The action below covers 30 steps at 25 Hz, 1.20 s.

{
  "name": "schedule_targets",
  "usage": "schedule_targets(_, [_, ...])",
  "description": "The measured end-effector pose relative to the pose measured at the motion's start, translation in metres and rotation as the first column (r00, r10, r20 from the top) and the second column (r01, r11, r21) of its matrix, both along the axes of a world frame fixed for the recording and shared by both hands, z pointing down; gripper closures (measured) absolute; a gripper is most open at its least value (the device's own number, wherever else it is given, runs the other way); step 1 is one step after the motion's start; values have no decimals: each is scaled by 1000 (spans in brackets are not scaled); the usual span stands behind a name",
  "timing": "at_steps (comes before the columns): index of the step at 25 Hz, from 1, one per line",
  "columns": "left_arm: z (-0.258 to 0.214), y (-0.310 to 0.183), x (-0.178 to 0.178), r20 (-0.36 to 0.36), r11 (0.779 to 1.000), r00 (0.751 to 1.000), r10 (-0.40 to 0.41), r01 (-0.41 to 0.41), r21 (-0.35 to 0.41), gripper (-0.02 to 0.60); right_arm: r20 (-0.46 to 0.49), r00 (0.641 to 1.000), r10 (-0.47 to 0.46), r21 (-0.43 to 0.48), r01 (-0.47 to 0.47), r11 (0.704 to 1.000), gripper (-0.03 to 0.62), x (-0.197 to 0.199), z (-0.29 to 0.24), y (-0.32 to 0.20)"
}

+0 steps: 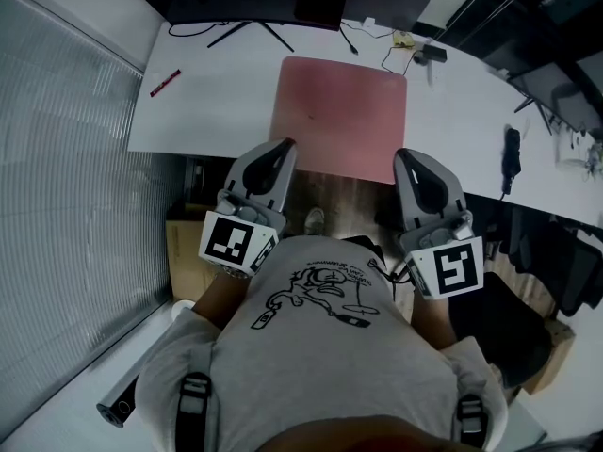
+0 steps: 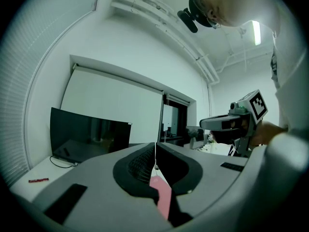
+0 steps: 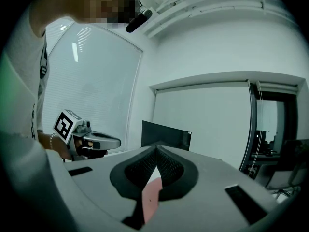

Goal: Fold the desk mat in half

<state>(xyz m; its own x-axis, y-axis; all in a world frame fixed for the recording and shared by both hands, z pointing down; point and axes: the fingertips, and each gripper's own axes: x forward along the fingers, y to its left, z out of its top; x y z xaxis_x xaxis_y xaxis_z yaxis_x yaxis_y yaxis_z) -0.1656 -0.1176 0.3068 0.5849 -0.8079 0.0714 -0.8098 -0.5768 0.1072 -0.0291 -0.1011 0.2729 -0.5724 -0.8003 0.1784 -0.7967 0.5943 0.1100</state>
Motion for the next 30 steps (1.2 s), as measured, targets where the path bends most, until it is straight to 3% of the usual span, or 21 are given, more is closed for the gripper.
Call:
schedule_targets(11, [43,-17,-25,-12,997,1000,-27,26,-75,555,3,1000,18,7,-18,1000,588,-10,1,-8])
schedule_targets(19, [90,-26,-35,26,989,998,-57,60,-133,552,-7,1000,8,18,-8,1000,588,-7,3,-13])
schedule_targets(24, [139,-31,-48,10,969,997,-82,82,-233,550,-9,1000,-2,25,2,1000,588,-11,4,-19])
schedule_targets(26, [159,-32,-54,29,959,994,-101,105,-264,518,-10,1000,-8,28,9,1000,588,-12,4,-20])
schedule_targets(30, [197,-32,-62,71,944,991,-112,128,-305,514,-5,1000,-8,31,8,999,588,-13,4,-22])
